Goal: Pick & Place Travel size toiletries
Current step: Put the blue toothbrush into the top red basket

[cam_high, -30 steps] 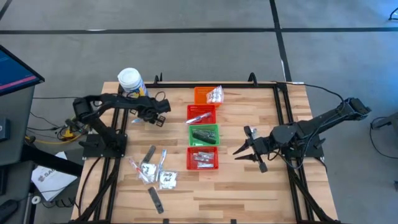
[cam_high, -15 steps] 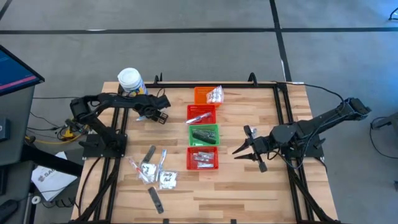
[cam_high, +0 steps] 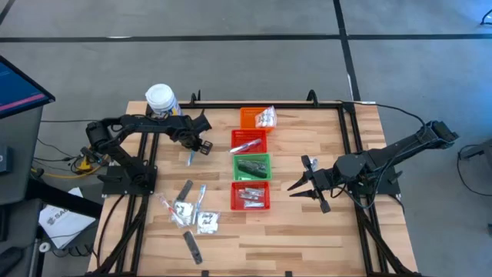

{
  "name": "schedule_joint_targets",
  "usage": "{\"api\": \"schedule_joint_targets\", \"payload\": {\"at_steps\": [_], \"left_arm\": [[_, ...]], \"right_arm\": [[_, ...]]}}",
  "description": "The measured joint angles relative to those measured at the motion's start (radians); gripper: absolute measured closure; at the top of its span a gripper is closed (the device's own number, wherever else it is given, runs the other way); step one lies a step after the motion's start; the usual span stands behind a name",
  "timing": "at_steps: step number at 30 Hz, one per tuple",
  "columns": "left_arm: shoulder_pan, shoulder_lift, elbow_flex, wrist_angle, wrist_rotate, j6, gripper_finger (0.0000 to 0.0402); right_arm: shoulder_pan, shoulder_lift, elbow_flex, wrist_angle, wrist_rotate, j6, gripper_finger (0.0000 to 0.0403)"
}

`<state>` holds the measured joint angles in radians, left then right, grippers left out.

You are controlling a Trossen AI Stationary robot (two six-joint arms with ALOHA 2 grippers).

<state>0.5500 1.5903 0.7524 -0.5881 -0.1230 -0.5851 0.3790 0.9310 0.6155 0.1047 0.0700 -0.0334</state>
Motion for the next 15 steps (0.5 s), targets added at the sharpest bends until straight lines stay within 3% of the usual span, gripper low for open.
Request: {"api": "schedule_joint_targets", "payload": {"at_steps": [9, 15], "left_arm": [[-0.054, -0.022, -0.004, -0.009, -0.009, 0.001, 0.0393], [-0.143, -0.157, -0.006, -0.035, -0.023, -0.006, 0.0394]], "right_arm": [[0.0, 0.0, 0.0, 0.0, 0.0, 0.0, 0.0326], [0.0, 0.0, 0.0, 0.0, 0.0, 0.001, 0.0326]]}}
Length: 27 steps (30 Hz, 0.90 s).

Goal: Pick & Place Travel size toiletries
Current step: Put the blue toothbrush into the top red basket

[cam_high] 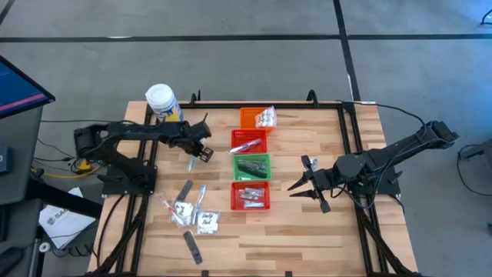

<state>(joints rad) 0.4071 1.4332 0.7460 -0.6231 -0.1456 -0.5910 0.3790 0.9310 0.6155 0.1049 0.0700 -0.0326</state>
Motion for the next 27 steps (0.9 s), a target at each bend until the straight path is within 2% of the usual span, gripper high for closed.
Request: {"api": "schedule_joint_targets", "payload": {"at_steps": [8, 13, 18, 27], "left_arm": [[-0.169, -0.248, 0.001, -0.001, -0.15, -0.088, 0.0394], [-0.287, -0.349, 0.002, 0.007, -0.252, -0.142, 0.0395], [-0.391, -0.374, 0.002, 0.062, -0.321, -0.157, 0.0395], [-0.54, -0.346, 0.003, 0.24, -0.451, -0.134, 0.0395]], "right_arm": [[0.0, 0.0, 0.0, 0.001, 0.001, 0.045, 0.0326], [0.0, 0.0, 0.0, 0.005, 0.001, 0.071, 0.0326], [0.0, 0.004, 0.0, 0.033, 0.001, 0.084, 0.0326], [0.014, 0.093, 0.0, 0.194, -0.002, 0.079, 0.0326]]}}
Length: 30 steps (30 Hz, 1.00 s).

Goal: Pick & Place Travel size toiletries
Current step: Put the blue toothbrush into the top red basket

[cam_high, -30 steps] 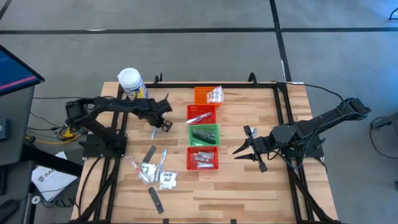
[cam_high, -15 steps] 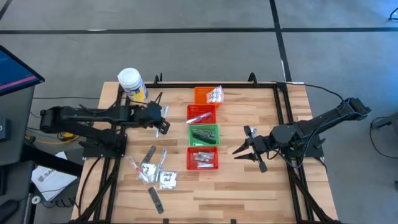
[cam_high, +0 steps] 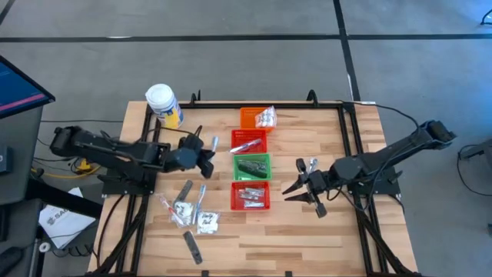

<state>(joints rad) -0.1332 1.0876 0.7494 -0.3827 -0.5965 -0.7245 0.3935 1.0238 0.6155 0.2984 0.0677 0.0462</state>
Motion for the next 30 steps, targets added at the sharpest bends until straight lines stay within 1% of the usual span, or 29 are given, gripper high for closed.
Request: {"api": "schedule_joint_targets", "payload": {"at_steps": [6, 11, 18, 25, 30], "left_arm": [[-0.081, 0.014, 0.0, 0.128, -0.062, 0.054, 0.0395], [-0.141, 0.035, 0.0, 0.22, -0.111, 0.109, 0.0394], [-0.214, 0.086, 0.0, 0.368, -0.146, 0.187, 0.0394], [-0.327, 0.174, 0.0, 0.615, -0.171, 0.336, 0.0394], [-0.416, 0.235, 0.0, 0.808, -0.184, 0.469, 0.0394]], "right_arm": [[-0.001, 0.044, 0.0, 0.053, 0.001, 0.007, 0.0326], [-0.001, 0.045, 0.0, 0.058, 0.001, 0.007, 0.0326], [0.007, 0.044, 0.0, 0.089, 0.003, 0.019, 0.0326], [0.037, 0.044, 0.0, 0.119, 0.003, 0.034, 0.0326], [0.063, 0.044, 0.0, 0.189, 0.003, 0.06, 0.0326]]}}
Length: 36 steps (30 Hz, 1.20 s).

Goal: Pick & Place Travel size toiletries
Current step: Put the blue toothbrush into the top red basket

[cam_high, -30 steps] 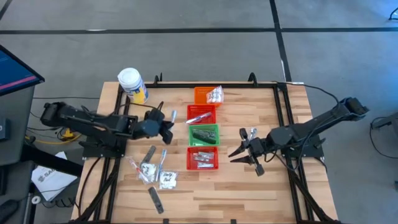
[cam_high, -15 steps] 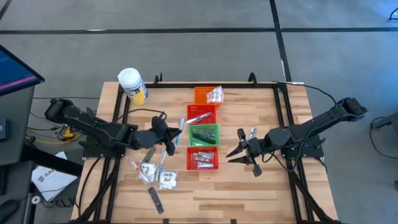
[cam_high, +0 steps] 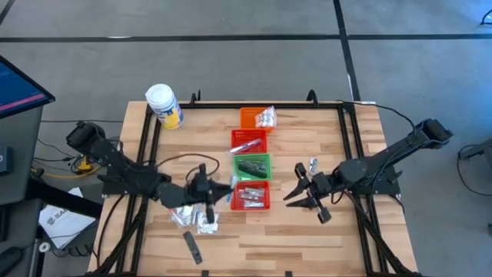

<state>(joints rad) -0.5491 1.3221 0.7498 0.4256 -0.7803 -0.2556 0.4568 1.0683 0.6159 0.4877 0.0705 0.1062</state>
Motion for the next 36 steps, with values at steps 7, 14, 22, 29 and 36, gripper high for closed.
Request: {"api": "schedule_joint_targets", "payload": {"at_steps": [7, 14, 22, 29, 36], "left_arm": [[-0.092, 0.056, 0.0, 0.118, -0.035, 0.123, 0.0394], [-0.07, 0.054, 0.0, 0.175, 0.005, 0.227, 0.0394], [-0.068, -0.039, 0.0, 0.199, 0.122, 0.361, 0.0394], [-0.08, -0.057, 0.0, 0.236, 0.184, 0.461, 0.0394], [-0.067, -0.025, 0.0, 0.316, 0.254, 0.508, 0.0394]], "right_arm": [[0.012, 0.033, 0.0, 0.044, 0.012, -0.008, 0.0326], [-0.056, 0.181, 0.006, 0.274, 0.009, -0.034, 0.0326], [-0.094, 0.214, 0.168, 0.188, 0.005, -0.067, 0.0326], [-0.113, 0.275, 0.183, 0.183, 0.013, -0.087, 0.0326], [-0.123, 0.4, 0.256, 0.209, 0.006, -0.097, 0.0326]]}}
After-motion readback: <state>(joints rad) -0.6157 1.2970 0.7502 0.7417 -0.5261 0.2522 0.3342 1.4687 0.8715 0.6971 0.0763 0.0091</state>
